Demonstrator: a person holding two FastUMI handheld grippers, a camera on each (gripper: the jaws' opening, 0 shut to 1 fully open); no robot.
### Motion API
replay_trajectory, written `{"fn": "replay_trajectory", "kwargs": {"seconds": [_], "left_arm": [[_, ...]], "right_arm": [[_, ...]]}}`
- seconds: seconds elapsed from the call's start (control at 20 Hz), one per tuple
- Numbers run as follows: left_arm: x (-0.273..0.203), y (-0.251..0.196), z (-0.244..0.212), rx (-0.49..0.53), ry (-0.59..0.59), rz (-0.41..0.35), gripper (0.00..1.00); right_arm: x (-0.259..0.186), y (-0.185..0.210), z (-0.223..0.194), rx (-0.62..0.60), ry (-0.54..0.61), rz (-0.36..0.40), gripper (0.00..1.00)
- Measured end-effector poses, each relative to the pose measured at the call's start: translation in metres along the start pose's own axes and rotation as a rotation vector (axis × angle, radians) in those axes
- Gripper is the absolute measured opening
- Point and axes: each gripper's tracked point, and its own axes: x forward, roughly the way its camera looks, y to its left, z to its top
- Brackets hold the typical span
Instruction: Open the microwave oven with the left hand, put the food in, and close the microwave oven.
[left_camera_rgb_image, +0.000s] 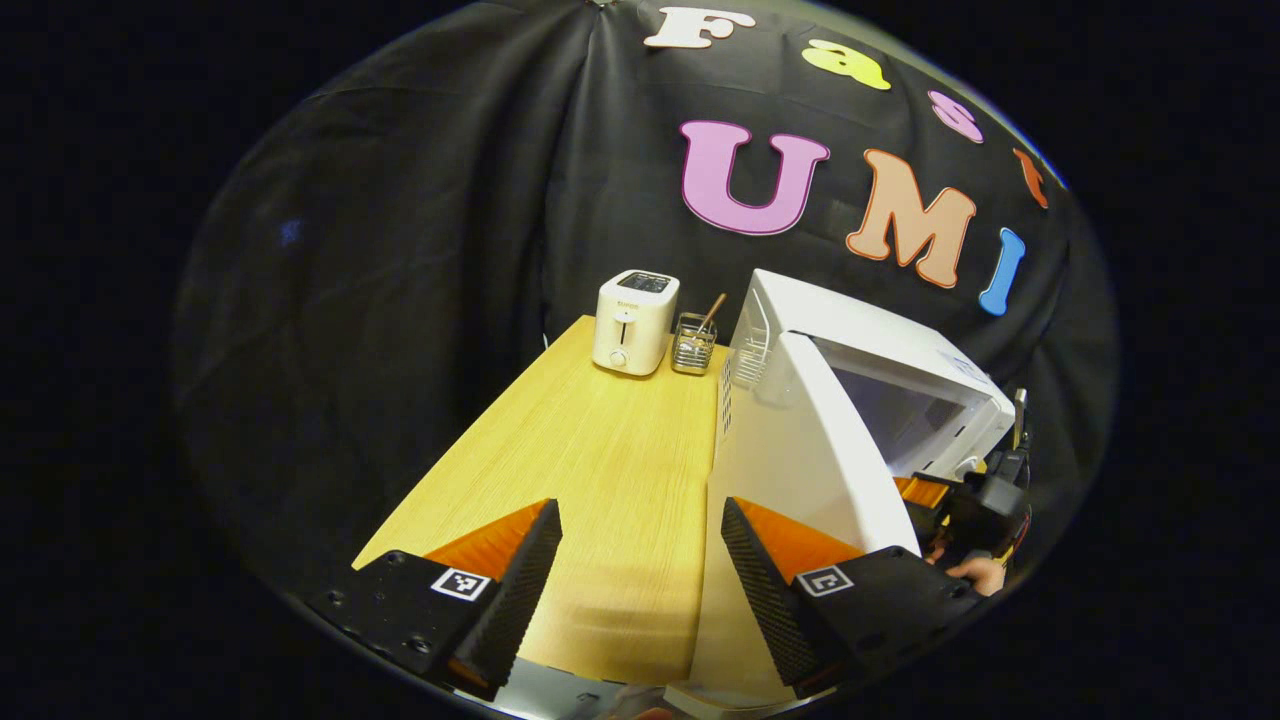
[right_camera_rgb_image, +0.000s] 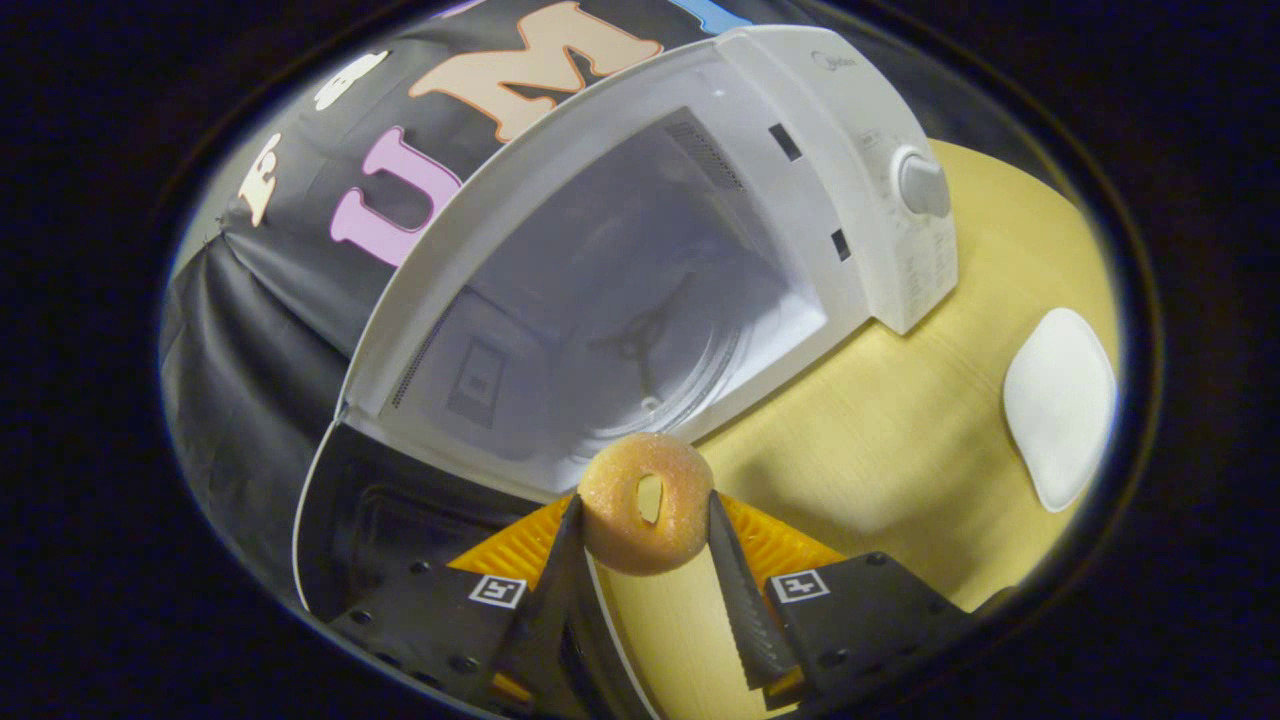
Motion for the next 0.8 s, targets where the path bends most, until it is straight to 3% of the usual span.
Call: {"fn": "replay_trajectory", "kwargs": {"seconds": [0.1,0.15,0.25,0.35,0.4,0.55,0.6,0.65,0.7,0.75,0.8], "left_arm": [[-0.001,0.004,-0.002,0.009,0.012,0.002,0.95],[-0.001,0.006,-0.003,0.016,0.018,0.004,0.95],[-0.003,0.007,-0.003,0.024,0.021,0.002,0.95],[-0.004,0.007,0.000,0.038,0.020,-0.002,0.95],[-0.004,0.006,0.001,0.044,0.016,-0.006,0.95],[-0.001,0.003,-0.002,0.054,0.033,-0.019,0.95],[-0.001,0.003,-0.003,0.056,0.040,-0.022,0.95],[-0.001,0.003,-0.004,0.057,0.046,-0.025,0.95],[0.000,0.003,-0.004,0.061,0.049,-0.026,0.95],[0.000,0.004,-0.003,0.066,0.048,-0.025,0.95],[0.001,0.006,-0.003,0.072,0.047,-0.023,0.95]], "right_arm": [[0.012,0.008,0.011,0.000,-0.036,0.000,0.68],[0.017,0.012,0.018,-0.001,-0.064,0.002,0.75],[0.029,0.017,0.036,0.018,-0.117,0.000,0.75],[0.041,0.018,0.049,0.055,-0.151,-0.013,0.67],[0.048,0.017,0.055,0.076,-0.163,-0.025,0.81],[0.063,0.013,0.072,0.125,-0.225,-0.059,0.67],[0.069,0.012,0.074,0.130,-0.228,-0.068,0.81],[0.072,0.012,0.073,0.131,-0.226,-0.071,0.67],[0.075,0.012,0.074,0.126,-0.227,-0.078,0.74],[0.078,0.012,0.072,0.126,-0.223,-0.078,0.69],[0.083,0.012,0.070,0.123,-0.213,-0.079,0.78]]}}
